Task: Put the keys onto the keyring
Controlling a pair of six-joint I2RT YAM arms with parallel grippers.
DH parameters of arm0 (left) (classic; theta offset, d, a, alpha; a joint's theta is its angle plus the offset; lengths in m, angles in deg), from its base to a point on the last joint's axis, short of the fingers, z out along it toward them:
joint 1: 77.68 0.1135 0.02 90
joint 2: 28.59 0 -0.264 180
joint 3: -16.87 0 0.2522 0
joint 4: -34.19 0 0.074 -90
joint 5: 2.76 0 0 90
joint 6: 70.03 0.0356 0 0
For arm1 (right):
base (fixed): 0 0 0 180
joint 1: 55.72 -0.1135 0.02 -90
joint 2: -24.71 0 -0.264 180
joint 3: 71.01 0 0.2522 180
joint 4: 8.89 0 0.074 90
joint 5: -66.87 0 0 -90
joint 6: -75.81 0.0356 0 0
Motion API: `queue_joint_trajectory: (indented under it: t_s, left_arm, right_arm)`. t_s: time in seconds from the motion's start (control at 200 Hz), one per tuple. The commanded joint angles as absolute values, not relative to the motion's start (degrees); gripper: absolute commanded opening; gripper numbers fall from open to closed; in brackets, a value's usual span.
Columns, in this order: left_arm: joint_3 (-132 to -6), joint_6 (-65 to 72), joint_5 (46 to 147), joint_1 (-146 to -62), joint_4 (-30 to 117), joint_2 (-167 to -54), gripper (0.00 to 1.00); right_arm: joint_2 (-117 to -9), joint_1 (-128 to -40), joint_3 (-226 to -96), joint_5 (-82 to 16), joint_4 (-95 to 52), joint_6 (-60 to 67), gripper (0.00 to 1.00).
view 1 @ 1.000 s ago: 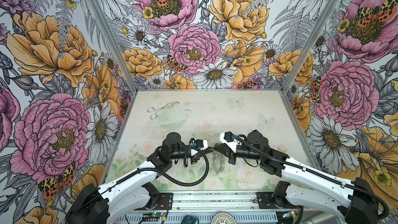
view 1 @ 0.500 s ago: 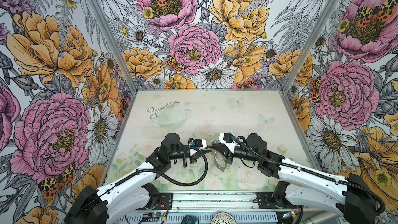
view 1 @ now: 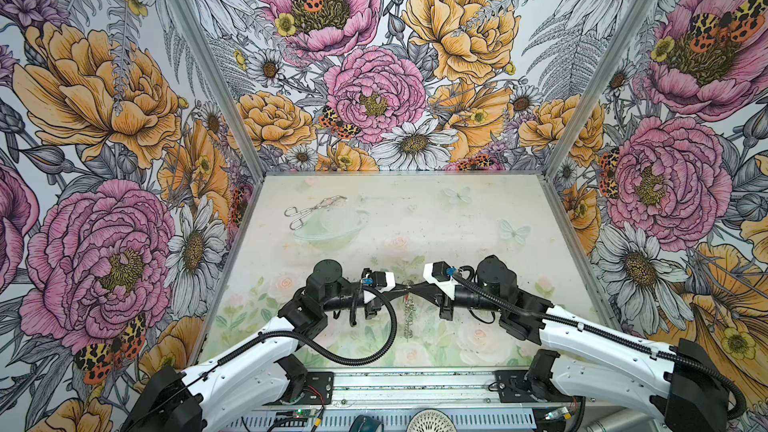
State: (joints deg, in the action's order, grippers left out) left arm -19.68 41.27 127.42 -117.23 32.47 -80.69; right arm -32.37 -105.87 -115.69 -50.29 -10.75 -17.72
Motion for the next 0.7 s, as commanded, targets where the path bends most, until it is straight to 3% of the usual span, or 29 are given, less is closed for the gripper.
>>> queue_joint_trajectory:
  t_s: [0.0,0.32,0.51,0.696]
  left_arm:
    - [-20.45,41.39,129.79,-117.08,31.99,-81.85,0.10]
    - [-20.71,41.76,127.79,-116.96,32.29,-82.29,0.00]
    - [-21.63,43.24,125.22,-117.54,34.28,-83.59,0.00]
    - [-23.08,45.15,123.50,-118.43,37.22,-85.19,0.00]
  right_arm:
    - [-32.59,-106.03,-116.58,-52.47,-6.88,-18.02,0.00]
    - [-31.69,-105.96,-117.90,-51.37,-12.76,-20.19,0.00]
    - [-31.87,-105.94,-124.91,-45.43,-29.50,-22.98,0.24]
    - [-34.97,-105.99,-133.89,-43.55,-45.13,-23.57,0.28]
